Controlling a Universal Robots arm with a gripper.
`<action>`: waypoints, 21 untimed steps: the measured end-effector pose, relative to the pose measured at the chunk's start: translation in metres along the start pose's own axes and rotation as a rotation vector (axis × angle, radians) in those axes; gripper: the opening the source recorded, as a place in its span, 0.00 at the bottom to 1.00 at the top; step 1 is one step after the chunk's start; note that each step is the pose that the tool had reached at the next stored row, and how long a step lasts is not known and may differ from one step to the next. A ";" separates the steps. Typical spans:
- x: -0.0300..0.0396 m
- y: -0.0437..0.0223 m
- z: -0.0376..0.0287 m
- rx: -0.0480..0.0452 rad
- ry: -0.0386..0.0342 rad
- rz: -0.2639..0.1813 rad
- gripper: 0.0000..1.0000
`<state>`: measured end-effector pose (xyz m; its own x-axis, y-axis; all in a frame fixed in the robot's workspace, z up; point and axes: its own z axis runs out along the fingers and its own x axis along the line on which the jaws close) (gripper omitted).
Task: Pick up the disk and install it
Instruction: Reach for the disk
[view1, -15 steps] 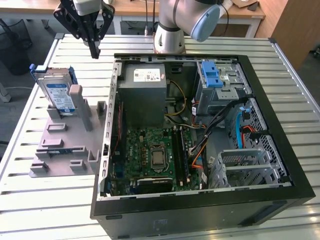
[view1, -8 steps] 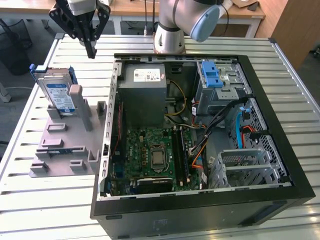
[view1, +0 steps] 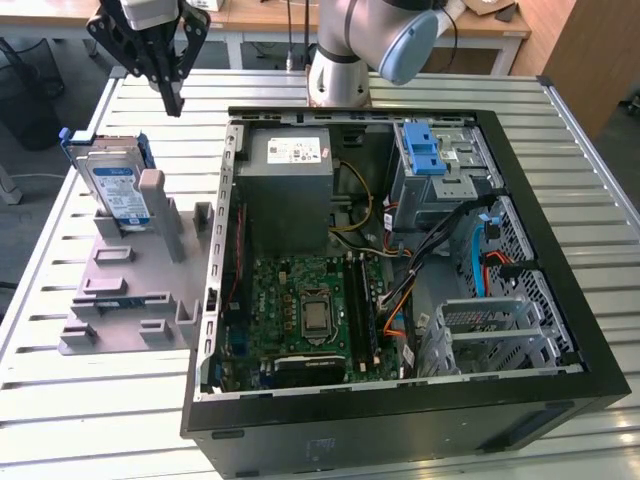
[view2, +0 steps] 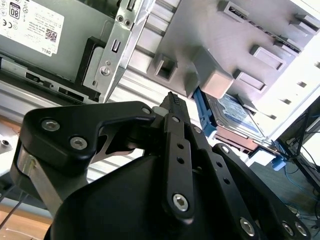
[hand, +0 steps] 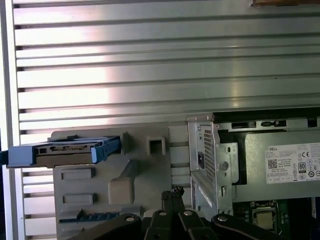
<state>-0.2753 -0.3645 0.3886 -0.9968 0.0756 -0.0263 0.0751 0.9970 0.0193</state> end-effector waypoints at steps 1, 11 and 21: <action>0.0013 0.0001 0.0000 0.0000 0.0000 0.000 0.11; 0.0144 0.0008 0.0009 0.0000 0.0000 0.000 0.11; 0.0303 0.0020 0.0017 0.0000 0.0000 0.000 0.11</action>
<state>-0.3053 -0.3602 0.3862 -0.9968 0.0756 -0.0263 0.0751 0.9970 0.0193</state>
